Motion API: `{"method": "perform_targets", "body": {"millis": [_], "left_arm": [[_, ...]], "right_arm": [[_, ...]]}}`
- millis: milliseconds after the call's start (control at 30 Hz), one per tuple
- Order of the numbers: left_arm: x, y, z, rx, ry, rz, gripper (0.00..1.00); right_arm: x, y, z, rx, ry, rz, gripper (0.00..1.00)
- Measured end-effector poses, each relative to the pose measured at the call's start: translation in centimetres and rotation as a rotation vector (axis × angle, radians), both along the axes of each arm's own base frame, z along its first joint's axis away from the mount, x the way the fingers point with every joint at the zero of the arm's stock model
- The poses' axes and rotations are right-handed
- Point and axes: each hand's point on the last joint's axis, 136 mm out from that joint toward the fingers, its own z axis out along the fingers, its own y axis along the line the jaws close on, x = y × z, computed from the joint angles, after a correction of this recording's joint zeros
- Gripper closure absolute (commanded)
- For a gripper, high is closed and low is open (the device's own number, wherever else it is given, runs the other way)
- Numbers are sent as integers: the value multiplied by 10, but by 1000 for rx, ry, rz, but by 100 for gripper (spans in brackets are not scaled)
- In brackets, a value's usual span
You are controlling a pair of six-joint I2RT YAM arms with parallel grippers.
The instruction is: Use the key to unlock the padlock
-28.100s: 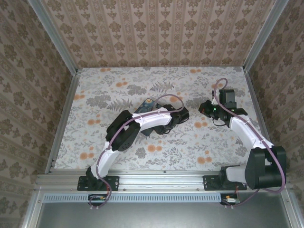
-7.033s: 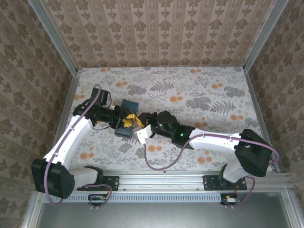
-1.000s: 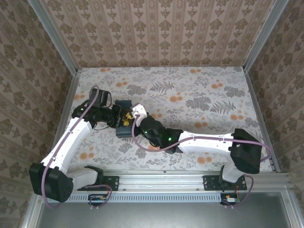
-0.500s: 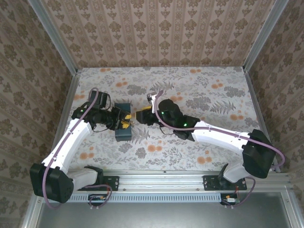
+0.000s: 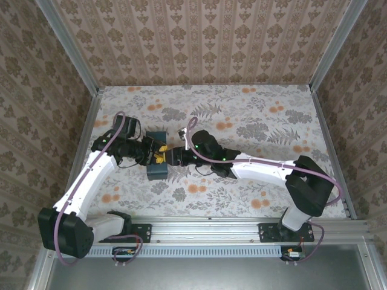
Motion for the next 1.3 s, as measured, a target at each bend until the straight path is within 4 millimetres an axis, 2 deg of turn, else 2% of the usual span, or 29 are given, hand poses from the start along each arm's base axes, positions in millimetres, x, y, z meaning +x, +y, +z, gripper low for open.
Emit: {"method": "perform_targets", "body": {"millis": [100, 267, 333, 433, 567, 633, 767, 900, 1167, 1300], "left_arm": [[1, 0, 0, 2, -3, 2, 100], [1, -1, 0, 0, -7, 2, 100], [1, 1, 0, 3, -10, 5, 83], [1, 3, 0, 8, -16, 1, 75], [-5, 7, 0, -1, -19, -13, 58], [-7, 14, 2, 9, -32, -12, 52], [-12, 31, 1, 57, -32, -4, 50], [-12, 36, -1, 92, -47, -38, 51], [-6, 22, -29, 185, -69, -211, 51], [2, 24, -42, 250, -98, -265, 54]], "right_arm": [[0, 6, 0, 9, 14, -5, 56], [0, 13, 7, 41, 24, -20, 86], [0, 13, 7, 47, 38, -32, 90], [1, 13, 7, 44, 37, -32, 92], [-4, 13, 8, 37, 28, 0, 93], [-3, 6, 1, -3, 33, 3, 93], [6, -17, -23, -119, 83, -14, 95], [11, -28, -31, -159, 108, -19, 95], [10, -30, -27, -154, 151, 6, 96], [15, -31, -10, -106, 210, 20, 97]]}}
